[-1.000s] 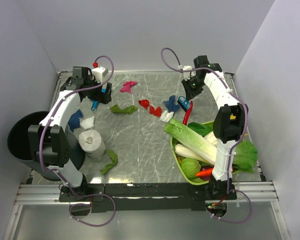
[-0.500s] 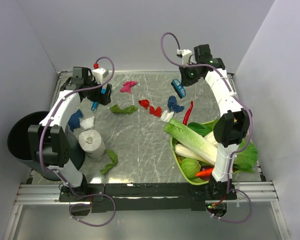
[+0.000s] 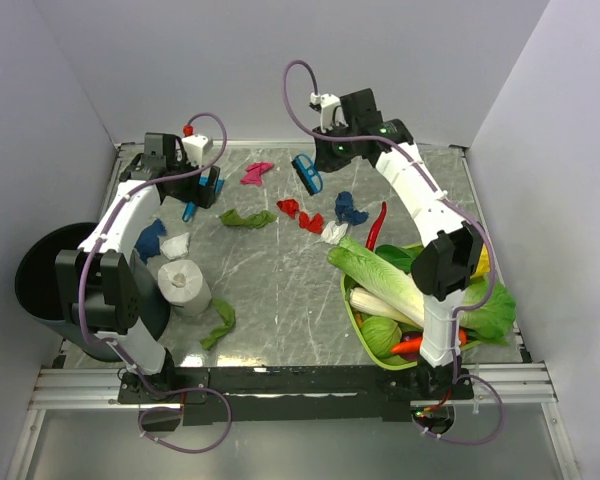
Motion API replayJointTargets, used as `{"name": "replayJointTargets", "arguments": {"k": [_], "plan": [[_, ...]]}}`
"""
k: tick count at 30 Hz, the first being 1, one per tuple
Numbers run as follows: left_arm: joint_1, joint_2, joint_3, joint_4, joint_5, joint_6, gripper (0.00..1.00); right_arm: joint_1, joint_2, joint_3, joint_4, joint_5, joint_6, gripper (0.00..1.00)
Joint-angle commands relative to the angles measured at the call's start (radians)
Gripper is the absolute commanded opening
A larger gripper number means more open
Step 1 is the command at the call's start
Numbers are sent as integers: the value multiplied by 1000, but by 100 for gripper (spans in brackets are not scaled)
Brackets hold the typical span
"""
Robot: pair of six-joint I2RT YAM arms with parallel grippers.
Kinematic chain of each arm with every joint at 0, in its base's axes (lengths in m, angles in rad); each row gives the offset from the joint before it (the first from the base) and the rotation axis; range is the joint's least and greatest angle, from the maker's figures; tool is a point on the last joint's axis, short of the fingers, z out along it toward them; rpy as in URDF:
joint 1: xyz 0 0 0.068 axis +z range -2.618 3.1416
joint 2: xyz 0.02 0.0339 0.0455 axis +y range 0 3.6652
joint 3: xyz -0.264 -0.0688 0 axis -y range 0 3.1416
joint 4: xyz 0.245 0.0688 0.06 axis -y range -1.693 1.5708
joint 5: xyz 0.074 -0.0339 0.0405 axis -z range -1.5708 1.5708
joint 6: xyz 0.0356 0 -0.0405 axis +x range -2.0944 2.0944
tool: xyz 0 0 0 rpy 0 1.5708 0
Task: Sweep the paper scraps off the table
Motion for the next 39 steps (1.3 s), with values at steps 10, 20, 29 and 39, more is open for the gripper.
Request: {"name": "replayJointTargets", "arguments": {"k": [10, 20, 29, 39], "plan": [[16, -55, -39, 51, -143, -6, 96, -9, 136, 30, 54, 585, -186, 0], [16, -67, -48, 46, -116, -14, 96, 9, 228, -36, -28, 587, -251, 0], [16, -81, -57, 41, -100, -18, 97, 51, 229, 27, -210, 294, -182, 0], [18, -75, -62, 44, -102, -14, 96, 74, 146, 79, -322, 85, -125, 0]]}}
